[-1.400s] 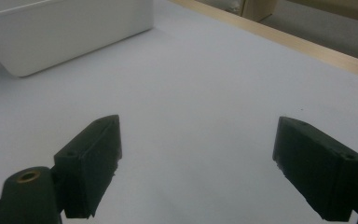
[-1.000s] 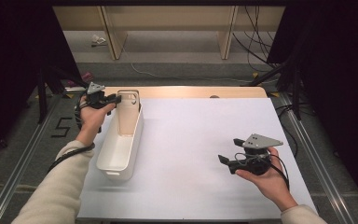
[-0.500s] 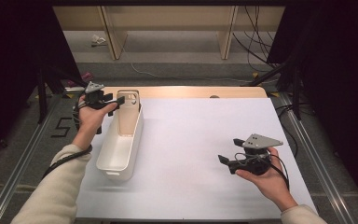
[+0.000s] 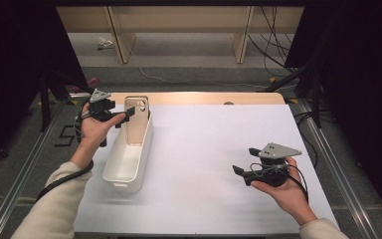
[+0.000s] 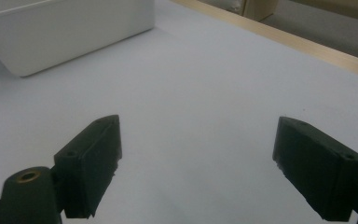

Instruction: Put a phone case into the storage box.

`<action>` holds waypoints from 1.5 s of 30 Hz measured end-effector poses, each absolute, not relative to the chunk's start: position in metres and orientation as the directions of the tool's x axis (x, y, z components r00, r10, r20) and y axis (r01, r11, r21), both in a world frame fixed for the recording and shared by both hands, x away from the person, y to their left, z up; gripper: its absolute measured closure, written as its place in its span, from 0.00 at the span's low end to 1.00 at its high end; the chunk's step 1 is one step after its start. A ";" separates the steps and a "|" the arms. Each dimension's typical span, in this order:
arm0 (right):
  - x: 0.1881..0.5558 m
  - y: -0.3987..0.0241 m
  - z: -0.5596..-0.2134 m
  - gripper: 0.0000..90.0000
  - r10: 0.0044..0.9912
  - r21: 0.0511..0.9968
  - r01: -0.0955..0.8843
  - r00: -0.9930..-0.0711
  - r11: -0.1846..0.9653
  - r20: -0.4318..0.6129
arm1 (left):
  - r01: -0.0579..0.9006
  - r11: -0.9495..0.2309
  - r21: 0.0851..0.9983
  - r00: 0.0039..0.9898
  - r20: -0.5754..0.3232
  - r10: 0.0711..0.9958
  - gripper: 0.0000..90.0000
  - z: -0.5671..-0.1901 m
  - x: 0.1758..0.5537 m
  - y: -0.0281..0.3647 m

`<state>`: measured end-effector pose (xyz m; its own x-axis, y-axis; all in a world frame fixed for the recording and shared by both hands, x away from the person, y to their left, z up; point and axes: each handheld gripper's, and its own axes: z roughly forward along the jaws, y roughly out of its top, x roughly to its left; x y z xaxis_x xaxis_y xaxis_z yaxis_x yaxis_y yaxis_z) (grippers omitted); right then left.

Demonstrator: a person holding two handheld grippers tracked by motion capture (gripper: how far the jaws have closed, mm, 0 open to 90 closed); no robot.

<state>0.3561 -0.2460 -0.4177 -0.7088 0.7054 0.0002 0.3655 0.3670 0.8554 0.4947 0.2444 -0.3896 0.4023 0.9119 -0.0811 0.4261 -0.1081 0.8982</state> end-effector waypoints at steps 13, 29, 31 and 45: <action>0.356 -0.246 -0.417 0.18 0.707 0.855 0.365 -0.707 0.367 -0.002 | 0.408 -0.144 0.901 0.476 -0.075 0.876 0.10 -0.380 0.470 0.242; 0.356 -0.246 -0.417 0.18 0.707 0.855 0.364 -0.707 0.369 -0.005 | 0.381 -0.163 0.910 0.511 -0.060 0.858 0.08 -0.381 0.436 0.244; 0.356 -0.246 -0.417 0.18 0.707 0.855 0.364 -0.707 0.369 -0.004 | 0.379 -0.160 0.912 0.516 -0.065 0.854 0.08 -0.382 0.432 0.243; 0.356 -0.246 -0.417 0.18 0.708 0.856 0.363 -0.706 0.368 -0.005 | 0.335 -0.155 0.929 0.546 -0.057 0.836 0.10 -0.381 0.408 0.235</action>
<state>0.3556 -0.2458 -0.4170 -0.7064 0.7078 -0.0045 0.3632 0.3680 0.8560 0.4076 0.2352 -0.3810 0.5455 0.8362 -0.0566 0.3348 -0.1555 0.9294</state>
